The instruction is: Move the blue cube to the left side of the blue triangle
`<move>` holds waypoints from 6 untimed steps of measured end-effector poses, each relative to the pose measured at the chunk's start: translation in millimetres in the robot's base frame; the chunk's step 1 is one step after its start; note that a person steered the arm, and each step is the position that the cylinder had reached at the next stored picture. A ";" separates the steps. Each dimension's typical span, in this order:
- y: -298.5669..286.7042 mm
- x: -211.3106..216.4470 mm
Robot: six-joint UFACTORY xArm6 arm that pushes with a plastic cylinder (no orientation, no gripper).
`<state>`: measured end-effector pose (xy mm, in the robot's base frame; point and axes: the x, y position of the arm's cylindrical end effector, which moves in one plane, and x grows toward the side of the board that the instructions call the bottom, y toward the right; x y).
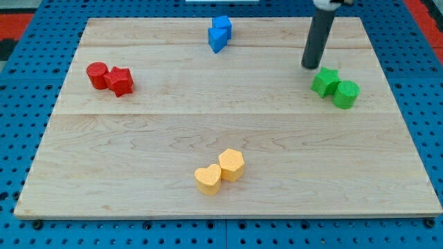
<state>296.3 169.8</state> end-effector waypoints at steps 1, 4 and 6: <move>-21.0 -92.4; -223.9 -104.0; -238.9 -41.8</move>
